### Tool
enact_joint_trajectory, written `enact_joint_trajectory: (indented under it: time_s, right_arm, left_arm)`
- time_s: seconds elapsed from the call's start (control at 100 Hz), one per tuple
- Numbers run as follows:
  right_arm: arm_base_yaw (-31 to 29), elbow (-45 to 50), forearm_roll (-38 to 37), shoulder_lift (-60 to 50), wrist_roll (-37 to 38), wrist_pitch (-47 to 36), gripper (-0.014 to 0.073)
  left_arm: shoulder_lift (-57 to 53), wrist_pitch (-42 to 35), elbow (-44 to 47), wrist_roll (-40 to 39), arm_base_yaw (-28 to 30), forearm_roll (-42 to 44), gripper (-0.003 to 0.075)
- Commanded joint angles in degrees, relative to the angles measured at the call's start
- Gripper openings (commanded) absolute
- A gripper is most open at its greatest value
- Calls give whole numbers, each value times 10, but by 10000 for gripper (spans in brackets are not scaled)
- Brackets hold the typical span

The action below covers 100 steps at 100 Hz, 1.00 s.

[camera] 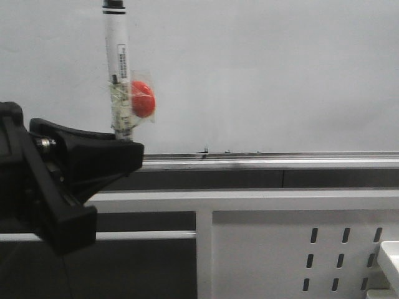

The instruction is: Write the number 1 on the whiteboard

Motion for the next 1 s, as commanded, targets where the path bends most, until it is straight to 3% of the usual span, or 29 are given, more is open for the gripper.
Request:
enact_joint_trajectory:
  time_s: [0.0, 0.08, 0.15, 0.33, 0.41, 0.53, 0.61, 0.78, 0.89, 0.99]
  right_arm:
    - [0, -22, 7, 7, -5, -64, -69]
    - [0, -22, 20, 7, -5, -88, -69]
    - [0, -22, 23, 7, -5, -93, -69]
    - [11, -22, 27, 19, -6, -51, -71]
    - [41, -22, 27, 29, -9, -43, -71]
    - [109, -22, 37, 36, -95, -43, -55]
    - [152, -22, 59, 42, -105, -55, 30]
    - [237, -22, 66, 58, -134, -120, 373]
    - [286, -22, 66, 67, -218, -129, 365]
    - [338, -22, 66, 86, -236, -124, 333]
  left_arm:
    - [-15, -119, -6, 1, -4, 58, -20]
    - [-26, -87, -11, 1, -4, 78, -20]
    - [-47, -4, -24, -2, -4, 88, -20]
    - [-128, 268, -110, -8, -4, 211, -20]
    - [-160, 411, -162, -52, -14, 263, -20]
    - [-186, 575, -222, -77, -50, 286, -20]
    - [-190, 637, -248, -77, -81, 294, -20]
    - [-191, 759, -281, -77, -166, 295, -20]
    - [-192, 795, -300, -77, -206, 298, -20]
    - [-192, 805, -314, -77, -225, 316, -20]
